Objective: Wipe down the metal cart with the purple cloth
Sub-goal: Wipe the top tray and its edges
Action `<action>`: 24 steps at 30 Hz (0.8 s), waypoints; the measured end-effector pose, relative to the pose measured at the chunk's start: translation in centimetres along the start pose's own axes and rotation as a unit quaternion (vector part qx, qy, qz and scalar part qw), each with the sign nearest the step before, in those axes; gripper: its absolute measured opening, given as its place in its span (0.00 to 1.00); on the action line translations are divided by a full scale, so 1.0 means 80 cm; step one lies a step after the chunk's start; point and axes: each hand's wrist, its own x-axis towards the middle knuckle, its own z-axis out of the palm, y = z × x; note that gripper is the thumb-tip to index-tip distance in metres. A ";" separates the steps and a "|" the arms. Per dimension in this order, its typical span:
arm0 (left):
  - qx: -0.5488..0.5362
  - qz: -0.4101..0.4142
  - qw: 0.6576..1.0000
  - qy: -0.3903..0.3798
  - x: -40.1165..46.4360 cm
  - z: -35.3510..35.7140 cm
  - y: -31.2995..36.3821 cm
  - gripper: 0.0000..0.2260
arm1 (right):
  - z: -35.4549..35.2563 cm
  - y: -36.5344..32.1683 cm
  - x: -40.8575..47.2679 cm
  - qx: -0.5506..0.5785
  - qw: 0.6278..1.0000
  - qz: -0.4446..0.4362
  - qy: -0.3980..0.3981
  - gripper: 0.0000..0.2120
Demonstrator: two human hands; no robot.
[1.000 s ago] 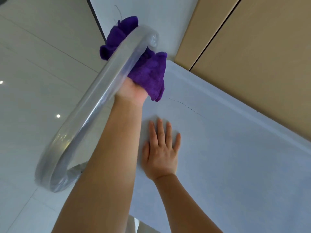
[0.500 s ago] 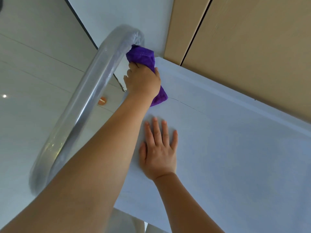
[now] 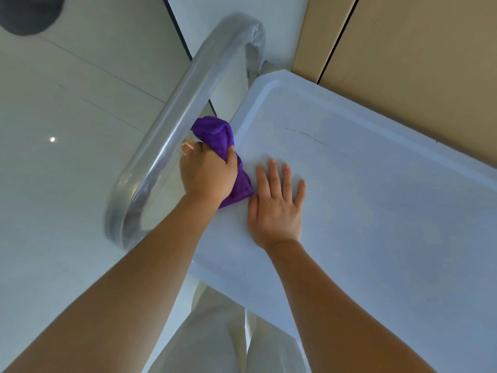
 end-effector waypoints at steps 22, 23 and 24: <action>0.093 0.015 0.993 -0.064 -0.154 -0.008 -0.087 0.34 | -0.008 0.007 -0.013 0.201 0.976 -0.001 0.082 0.28; 0.107 0.020 0.992 -0.067 -0.151 -0.008 -0.081 0.34 | -0.012 0.008 -0.020 0.265 0.959 -0.002 0.101 0.28; 0.115 0.023 0.991 -0.067 -0.148 -0.008 -0.075 0.34 | -0.016 0.008 -0.027 0.300 0.947 -0.008 0.114 0.26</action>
